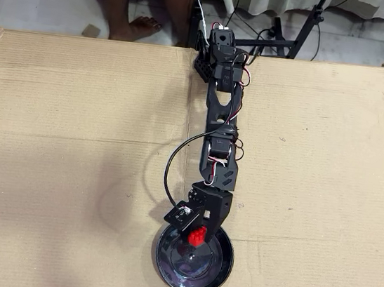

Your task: Grasp a lego block and put it in the bin.

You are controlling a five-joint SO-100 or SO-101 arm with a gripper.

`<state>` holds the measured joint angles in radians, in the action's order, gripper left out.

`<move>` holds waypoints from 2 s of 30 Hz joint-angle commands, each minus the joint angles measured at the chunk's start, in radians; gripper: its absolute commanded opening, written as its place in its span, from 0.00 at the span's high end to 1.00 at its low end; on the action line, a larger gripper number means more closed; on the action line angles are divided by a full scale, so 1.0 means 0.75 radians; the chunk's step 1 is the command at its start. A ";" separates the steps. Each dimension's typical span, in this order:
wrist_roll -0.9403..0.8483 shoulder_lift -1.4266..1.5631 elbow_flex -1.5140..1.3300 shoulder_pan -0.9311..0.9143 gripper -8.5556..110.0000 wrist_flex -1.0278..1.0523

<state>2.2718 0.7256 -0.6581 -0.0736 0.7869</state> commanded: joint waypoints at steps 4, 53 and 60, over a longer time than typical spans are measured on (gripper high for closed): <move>-0.008 0.031 0.065 -0.008 0.59 -0.014; -0.043 1.820 -1.753 0.045 0.59 0.481; -0.043 2.109 -2.188 0.049 0.59 0.268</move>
<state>2.2457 2.2319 -2.2396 -0.0399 1.0400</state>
